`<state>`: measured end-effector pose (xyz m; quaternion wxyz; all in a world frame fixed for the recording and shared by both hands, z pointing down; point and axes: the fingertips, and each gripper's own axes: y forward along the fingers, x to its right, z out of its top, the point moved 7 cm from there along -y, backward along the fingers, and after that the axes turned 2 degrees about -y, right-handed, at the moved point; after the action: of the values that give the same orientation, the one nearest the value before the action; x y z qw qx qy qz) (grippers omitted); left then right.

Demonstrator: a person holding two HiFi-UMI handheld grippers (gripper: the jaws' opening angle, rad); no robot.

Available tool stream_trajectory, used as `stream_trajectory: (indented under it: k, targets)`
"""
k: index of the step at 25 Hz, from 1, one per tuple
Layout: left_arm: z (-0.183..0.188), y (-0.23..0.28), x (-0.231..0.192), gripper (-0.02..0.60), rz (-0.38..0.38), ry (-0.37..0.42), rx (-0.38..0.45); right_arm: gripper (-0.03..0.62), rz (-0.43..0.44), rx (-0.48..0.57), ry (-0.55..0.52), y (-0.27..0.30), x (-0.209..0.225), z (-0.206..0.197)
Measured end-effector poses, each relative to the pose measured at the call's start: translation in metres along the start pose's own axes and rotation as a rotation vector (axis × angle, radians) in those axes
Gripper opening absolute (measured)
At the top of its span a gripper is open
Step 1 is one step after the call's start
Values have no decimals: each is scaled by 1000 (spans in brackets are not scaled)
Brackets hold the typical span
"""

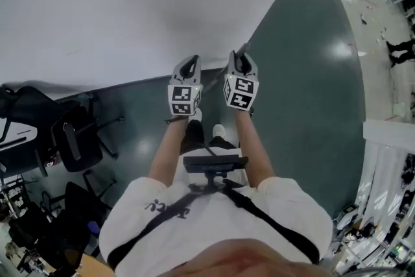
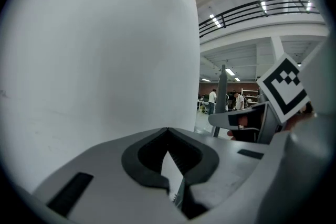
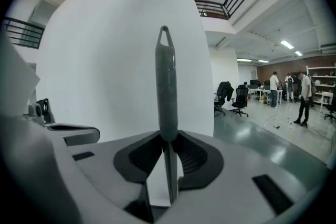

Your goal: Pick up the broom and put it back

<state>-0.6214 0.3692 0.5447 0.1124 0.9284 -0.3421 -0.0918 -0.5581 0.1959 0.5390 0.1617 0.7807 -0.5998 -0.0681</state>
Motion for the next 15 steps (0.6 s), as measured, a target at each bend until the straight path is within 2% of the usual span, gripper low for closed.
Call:
stream_trajectory:
  k: [5, 10, 15]
  targets:
    - [71, -19, 3, 12, -19, -16, 109, 95, 56, 141, -45, -38, -21, 63]
    - [125, -39, 1, 12, -34, -10, 203, 95, 99, 254, -60, -60, -43, 115]
    - [170, -51, 9, 12, -102, -10, 281, 95, 95, 351, -59, -77, -42, 161]
